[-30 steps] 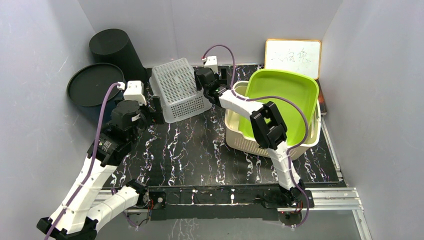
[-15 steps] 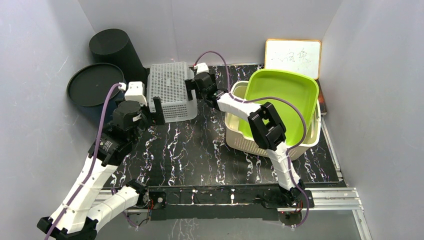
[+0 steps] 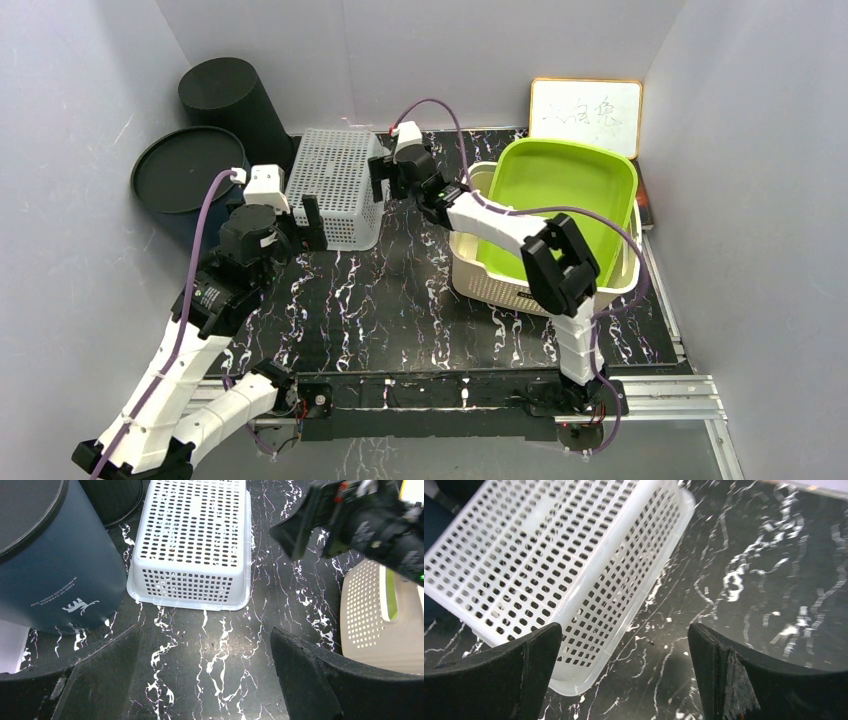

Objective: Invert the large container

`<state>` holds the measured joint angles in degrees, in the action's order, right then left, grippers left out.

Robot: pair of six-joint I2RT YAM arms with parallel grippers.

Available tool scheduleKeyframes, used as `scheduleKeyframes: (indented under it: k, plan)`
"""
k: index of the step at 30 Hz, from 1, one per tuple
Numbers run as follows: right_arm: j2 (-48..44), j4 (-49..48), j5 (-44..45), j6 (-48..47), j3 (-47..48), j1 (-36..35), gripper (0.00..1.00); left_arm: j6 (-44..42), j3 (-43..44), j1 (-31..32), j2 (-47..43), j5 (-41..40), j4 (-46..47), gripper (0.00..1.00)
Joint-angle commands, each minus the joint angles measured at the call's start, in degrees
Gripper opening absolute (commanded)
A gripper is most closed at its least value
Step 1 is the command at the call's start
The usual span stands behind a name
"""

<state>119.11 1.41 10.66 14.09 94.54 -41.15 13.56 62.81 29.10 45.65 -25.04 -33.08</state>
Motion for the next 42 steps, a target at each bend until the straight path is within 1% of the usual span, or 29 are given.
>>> scheduleKeyframes:
  k: [1,5,10,14,16,21,24,30,33,35,36,39,40,42]
  plan:
    - [-11.6,-4.0,10.1,-1.4,-1.8,0.1,0.98,0.2,-0.1,0.3,-0.4,-0.5,0.0,0.98]
    - [-17.8,1.4,18.2,-1.2,-3.8,0.1,0.98,0.3,-0.1,0.3,0.1,0.1,0.3,0.98]
    - [-26.6,7.2,26.5,0.4,-9.9,0.2,0.98,0.2,-0.7,0.2,0.5,0.7,0.8,0.98]
    - [-33.8,13.8,36.7,3.2,-13.8,0.1,0.98,0.6,-1.5,0.2,0.8,1.7,1.3,0.98]
    - [-36.8,15.7,41.2,3.6,-16.5,0.2,0.97,0.7,-2.1,0.3,1.0,2.2,2.0,0.98]
    - [-41.5,19.8,41.9,6.3,-22.2,0.3,0.95,1.1,-2.6,0.2,1.9,3.5,3.3,0.98]
    - [-43.0,18.9,39.8,7.7,-25.8,0.6,0.94,1.6,-2.6,0.2,2.3,4.7,4.1,0.98]
    - [-40.2,18.6,39.7,9.4,-27.6,2.2,0.93,2.8,-3.3,0.2,1.6,5.2,4.3,0.98]
    - [-38.4,17.8,39.5,10.2,-29.1,3.3,0.91,3.0,-3.5,0.2,1.3,5.4,3.6,0.98]
    - [-37.4,17.2,37.7,10.7,-29.8,4.3,0.87,2.9,-3.3,0.2,1.4,5.5,3.0,0.98]
    - [-37.0,17.0,37.0,11.0,-30.0,4.5,0.84,2.8,-3.1,0.2,1.5,5.5,2.7,0.98]
    - [-36.5,15.8,35.4,11.0,-30.6,4.7,0.66,2.3,-2.4,0.2,1.6,5.1,1.8,0.98]
    - [-36.6,15.4,35.1,11.1,-30.8,4.7,0.62,2.2,-2.2,0.2,1.6,4.9,1.6,0.98]
    - [-36.9,14.6,34.6,11.1,-31.2,4.7,0.61,2.1,-1.8,0.2,1.5,4.8,1.4,0.98]
